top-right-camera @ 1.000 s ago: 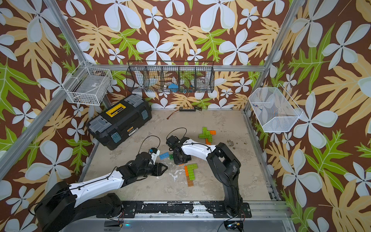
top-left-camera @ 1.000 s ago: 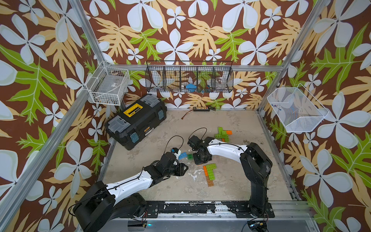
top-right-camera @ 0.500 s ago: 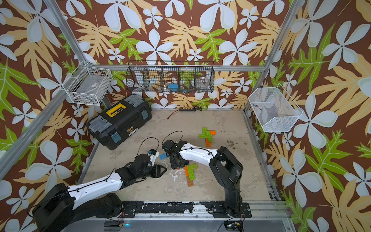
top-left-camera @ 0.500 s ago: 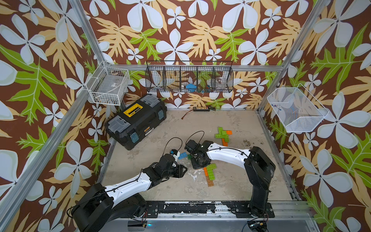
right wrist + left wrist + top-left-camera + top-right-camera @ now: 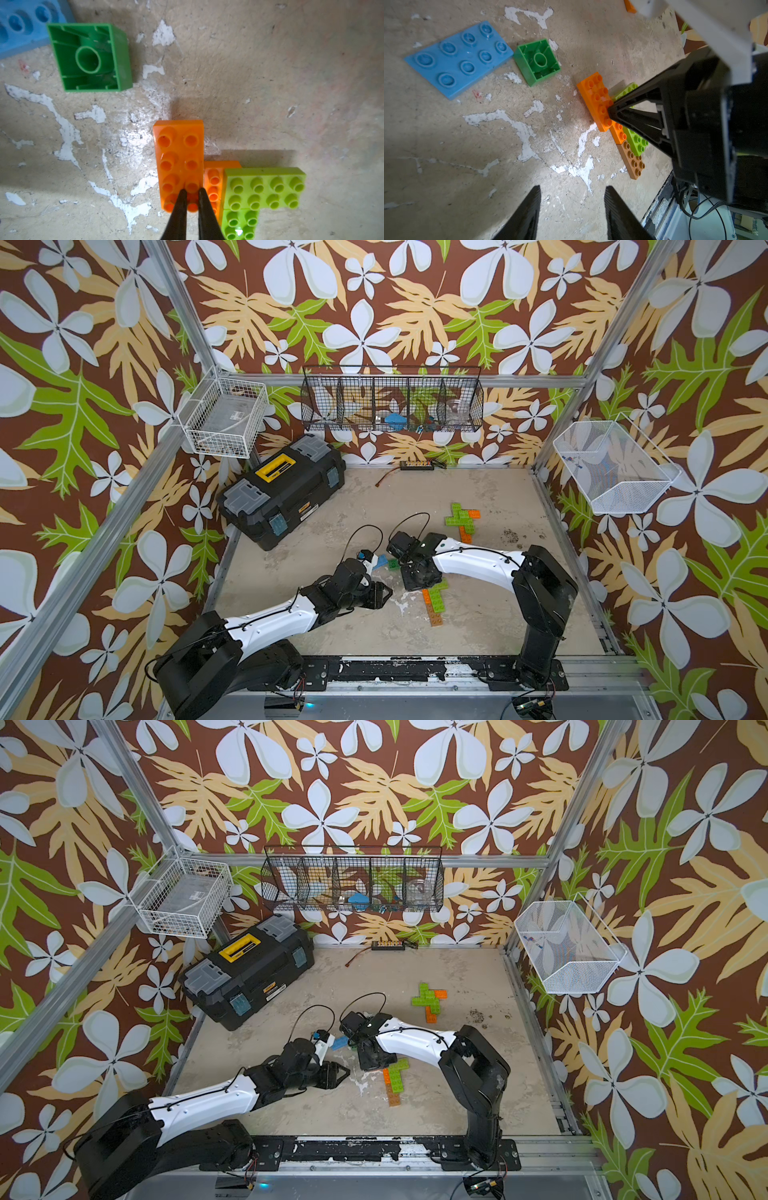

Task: Assemble a small pinwheel with lego
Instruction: Assemble the lego brick with the lego brick.

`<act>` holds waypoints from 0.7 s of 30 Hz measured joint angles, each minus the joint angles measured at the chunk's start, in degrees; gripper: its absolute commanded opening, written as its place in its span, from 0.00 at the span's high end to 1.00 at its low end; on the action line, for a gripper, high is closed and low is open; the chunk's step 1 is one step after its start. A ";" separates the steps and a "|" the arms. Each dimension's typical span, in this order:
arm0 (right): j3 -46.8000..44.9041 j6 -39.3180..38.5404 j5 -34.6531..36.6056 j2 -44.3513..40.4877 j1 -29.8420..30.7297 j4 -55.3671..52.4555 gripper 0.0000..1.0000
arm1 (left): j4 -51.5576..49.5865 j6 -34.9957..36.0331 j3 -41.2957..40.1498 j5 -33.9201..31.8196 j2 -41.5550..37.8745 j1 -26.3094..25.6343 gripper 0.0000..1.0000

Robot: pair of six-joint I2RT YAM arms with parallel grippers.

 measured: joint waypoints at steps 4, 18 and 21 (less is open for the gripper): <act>-0.68 0.15 0.07 -0.33 -0.52 -0.39 0.88 | -0.02 0.09 0.31 0.70 0.57 -0.13 0.47; -2.69 0.20 0.02 -1.33 -1.66 0.50 0.88 | 0.35 1.14 1.62 1.22 2.47 -0.70 0.48; -3.17 0.20 0.00 -1.51 -1.70 1.16 0.88 | 0.35 1.36 1.66 1.22 2.62 -0.72 0.47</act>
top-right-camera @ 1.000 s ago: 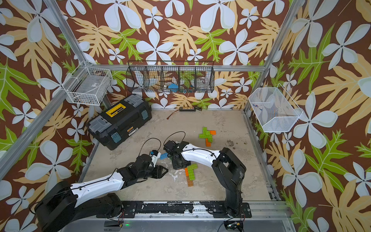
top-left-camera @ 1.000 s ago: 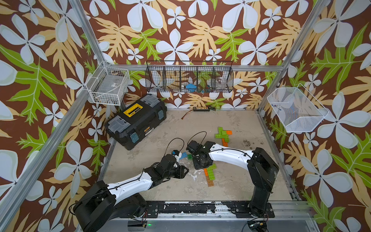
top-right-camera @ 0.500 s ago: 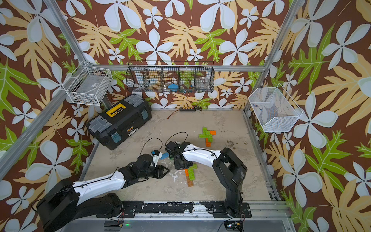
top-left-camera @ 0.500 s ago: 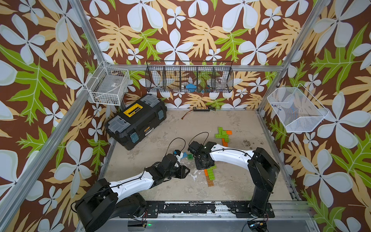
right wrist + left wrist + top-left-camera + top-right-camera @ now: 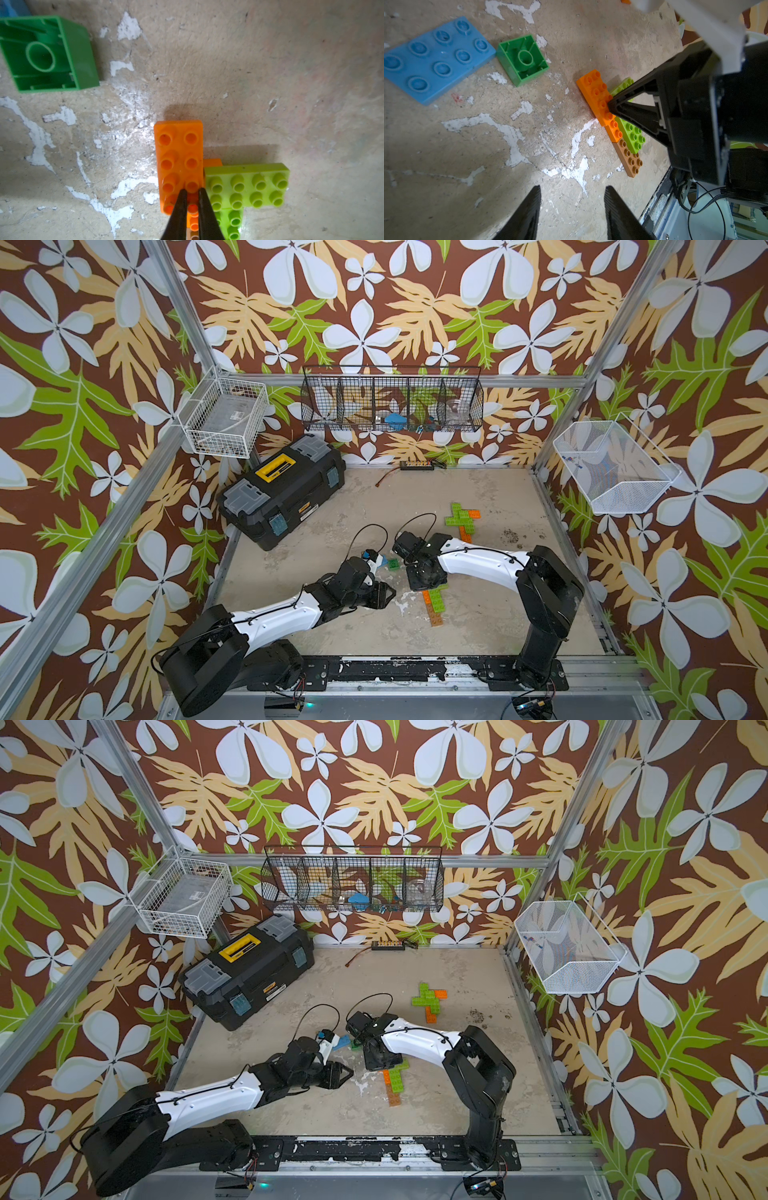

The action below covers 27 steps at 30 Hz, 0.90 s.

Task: Assemble a small pinwheel with lego
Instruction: Assemble the lego brick with the lego brick.

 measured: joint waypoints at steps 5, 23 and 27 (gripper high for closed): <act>-0.98 0.00 -0.24 -0.87 0.00 0.85 0.88 | 0.02 0.00 0.44 0.00 0.22 -0.02 0.47; -2.29 0.44 -1.53 -0.61 -0.07 0.46 0.87 | 0.00 0.00 0.85 -0.02 1.05 -0.02 0.48; -1.86 -0.39 -1.77 0.76 -0.17 -0.22 0.87 | -0.26 0.00 0.85 -0.42 0.87 -0.02 0.48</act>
